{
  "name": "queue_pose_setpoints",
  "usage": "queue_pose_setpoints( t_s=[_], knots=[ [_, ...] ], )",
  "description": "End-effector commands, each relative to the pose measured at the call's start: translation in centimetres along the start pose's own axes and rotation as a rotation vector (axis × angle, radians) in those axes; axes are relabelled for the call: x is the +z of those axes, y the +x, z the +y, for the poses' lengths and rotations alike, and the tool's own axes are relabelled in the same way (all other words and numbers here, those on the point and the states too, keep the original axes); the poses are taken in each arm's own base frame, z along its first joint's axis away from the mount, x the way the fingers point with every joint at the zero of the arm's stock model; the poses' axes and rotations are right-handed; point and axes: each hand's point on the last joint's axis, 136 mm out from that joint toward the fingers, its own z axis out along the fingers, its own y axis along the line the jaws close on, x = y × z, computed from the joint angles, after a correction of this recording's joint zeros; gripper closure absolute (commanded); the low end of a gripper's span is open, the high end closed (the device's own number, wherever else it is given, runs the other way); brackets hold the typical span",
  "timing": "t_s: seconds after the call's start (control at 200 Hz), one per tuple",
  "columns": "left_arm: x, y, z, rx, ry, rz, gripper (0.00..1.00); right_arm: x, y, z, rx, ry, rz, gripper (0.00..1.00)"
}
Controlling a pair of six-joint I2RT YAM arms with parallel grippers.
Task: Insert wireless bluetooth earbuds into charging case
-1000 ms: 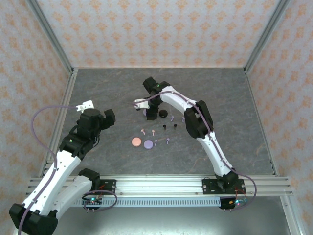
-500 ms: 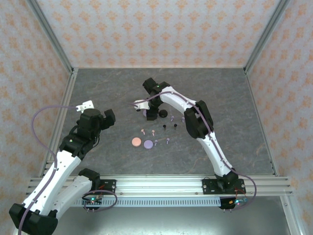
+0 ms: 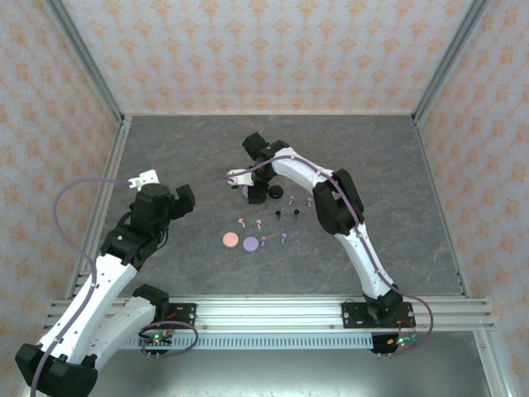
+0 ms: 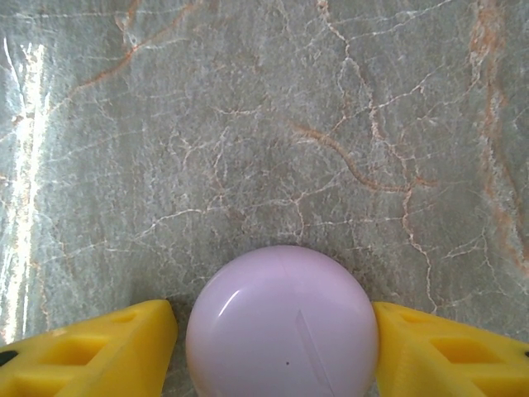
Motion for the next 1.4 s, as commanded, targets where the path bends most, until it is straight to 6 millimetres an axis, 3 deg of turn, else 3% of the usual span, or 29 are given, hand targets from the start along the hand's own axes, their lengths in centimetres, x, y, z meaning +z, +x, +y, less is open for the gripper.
queue_pose_setpoints(
  t_s=[0.0,0.405,0.596,0.761,0.886,1.011,1.221,1.391],
  knots=[
    [-0.3,0.1,0.9,0.016,-0.036,-0.003,0.0,-0.6,2.3,1.2,0.026,-0.035,0.087,0.36],
    [-0.3,0.1,0.8,0.014,-0.031,-0.003,0.0,-0.8,2.8,1.8,0.044,-0.05,0.087,0.36],
    [-0.3,0.1,0.7,0.012,-0.025,-0.001,0.0,-0.7,2.4,1.6,0.055,-0.043,0.066,0.46],
    [-0.1,0.3,-0.1,0.011,0.013,0.006,0.0,-1.8,1.4,1.0,0.076,0.003,0.003,0.48],
    [0.1,0.5,-1.8,0.003,0.101,0.026,0.0,-5.0,-0.3,0.2,0.099,0.109,-0.108,0.49],
    [0.2,0.5,-5.3,-0.027,0.274,0.056,0.01,-9.6,-2.0,0.6,0.115,0.237,-0.226,0.49],
    [-1.2,-0.1,-13.0,-0.077,0.649,0.16,0.08,-17.2,-3.4,3.8,0.124,0.43,-0.397,0.49],
    [-3.4,-0.7,-18.5,-0.12,0.922,0.272,0.1,-21.8,-4.0,6.5,0.097,0.552,-0.476,0.49]
  ],
)
